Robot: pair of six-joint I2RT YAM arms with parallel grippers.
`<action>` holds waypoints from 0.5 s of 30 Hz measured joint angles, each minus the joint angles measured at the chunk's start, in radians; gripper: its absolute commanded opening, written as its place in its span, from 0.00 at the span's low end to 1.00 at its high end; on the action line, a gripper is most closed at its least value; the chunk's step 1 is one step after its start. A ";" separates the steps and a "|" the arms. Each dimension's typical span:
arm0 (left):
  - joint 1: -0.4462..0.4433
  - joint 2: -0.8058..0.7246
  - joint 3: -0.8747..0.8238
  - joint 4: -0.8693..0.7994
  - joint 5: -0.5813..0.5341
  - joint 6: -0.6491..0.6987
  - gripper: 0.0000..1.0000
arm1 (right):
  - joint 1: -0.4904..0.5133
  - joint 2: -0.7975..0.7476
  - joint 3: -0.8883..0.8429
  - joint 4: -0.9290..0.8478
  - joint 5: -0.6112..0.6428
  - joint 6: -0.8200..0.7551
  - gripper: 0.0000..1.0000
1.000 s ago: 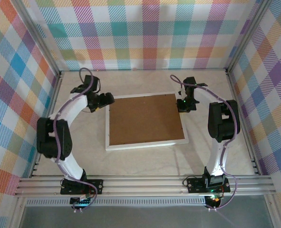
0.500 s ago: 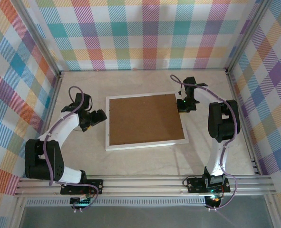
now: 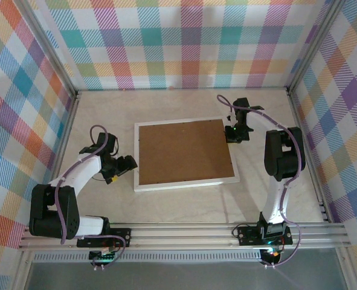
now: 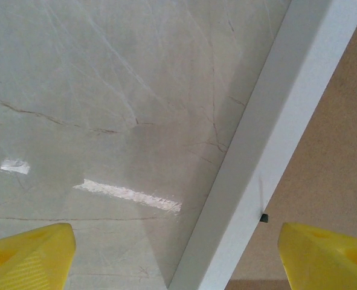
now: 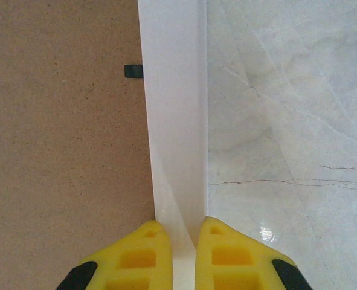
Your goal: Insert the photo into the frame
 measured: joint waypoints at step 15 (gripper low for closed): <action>-0.051 0.045 -0.035 0.025 -0.027 -0.023 0.87 | -0.004 -0.002 -0.006 0.007 -0.011 0.000 0.00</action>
